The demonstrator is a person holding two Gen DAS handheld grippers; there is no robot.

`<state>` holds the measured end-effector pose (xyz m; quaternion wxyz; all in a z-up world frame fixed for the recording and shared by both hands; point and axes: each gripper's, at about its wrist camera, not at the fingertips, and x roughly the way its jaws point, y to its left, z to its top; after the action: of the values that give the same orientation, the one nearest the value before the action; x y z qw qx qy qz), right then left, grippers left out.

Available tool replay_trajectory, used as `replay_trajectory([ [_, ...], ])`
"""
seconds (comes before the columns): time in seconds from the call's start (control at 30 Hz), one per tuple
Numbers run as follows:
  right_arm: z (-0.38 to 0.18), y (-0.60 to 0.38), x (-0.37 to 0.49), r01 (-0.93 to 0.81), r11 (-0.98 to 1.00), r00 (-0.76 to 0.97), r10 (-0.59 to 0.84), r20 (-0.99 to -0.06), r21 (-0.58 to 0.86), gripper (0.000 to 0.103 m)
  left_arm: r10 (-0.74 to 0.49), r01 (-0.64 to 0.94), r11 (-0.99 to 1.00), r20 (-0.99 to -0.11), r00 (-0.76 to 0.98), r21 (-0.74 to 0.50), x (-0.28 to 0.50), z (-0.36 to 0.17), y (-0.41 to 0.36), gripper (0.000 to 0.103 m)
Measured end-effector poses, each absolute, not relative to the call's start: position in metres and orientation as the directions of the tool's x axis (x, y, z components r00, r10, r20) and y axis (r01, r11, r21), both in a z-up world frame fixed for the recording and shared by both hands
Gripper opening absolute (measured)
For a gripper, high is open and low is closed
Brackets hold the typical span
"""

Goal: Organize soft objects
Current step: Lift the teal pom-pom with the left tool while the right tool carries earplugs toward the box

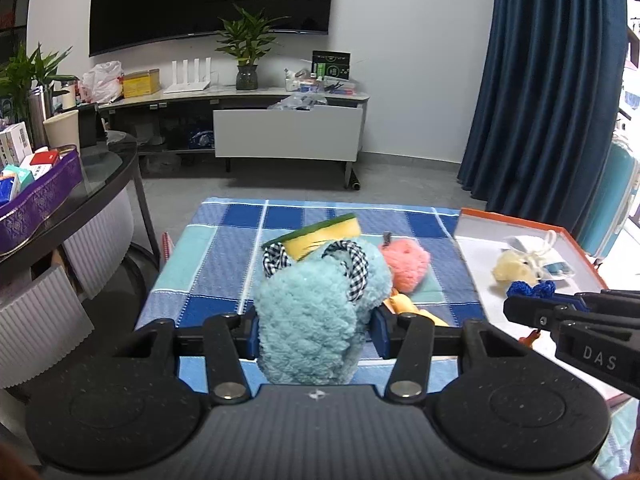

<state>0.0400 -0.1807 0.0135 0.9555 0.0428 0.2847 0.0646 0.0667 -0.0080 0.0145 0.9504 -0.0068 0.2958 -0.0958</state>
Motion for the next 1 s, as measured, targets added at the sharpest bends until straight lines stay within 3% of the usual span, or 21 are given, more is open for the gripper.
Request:
replay_trajectory([
  [1.0, 0.024, -0.241, -0.001, 0.051, 0.993, 0.856, 0.013, -0.516, 0.11, 0.013, -0.287, 0.313, 0.949, -0.535, 0.795, -0.045, 0.042, 0.022, -0.059, 0.051],
])
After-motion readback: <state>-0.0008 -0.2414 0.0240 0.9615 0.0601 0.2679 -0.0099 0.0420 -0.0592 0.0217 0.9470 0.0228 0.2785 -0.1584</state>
